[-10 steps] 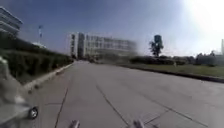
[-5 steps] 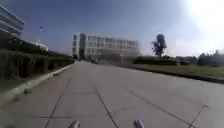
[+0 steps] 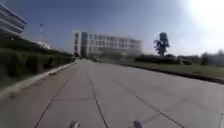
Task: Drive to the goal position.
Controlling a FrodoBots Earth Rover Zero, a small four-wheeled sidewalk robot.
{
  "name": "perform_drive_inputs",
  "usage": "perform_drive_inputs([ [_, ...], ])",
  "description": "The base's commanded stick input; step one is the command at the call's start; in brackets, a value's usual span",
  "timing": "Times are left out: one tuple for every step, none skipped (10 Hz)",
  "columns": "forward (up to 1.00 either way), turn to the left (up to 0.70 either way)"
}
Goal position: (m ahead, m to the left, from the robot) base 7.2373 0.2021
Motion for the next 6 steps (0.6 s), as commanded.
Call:
perform_drive_inputs([
  [0.85, 0.33],
  [0.85, 0.23],
  [0.85, 0.12],
  [0.85, 0.00],
  [1.00, 0.00],
  [1.00, 0.00],
])
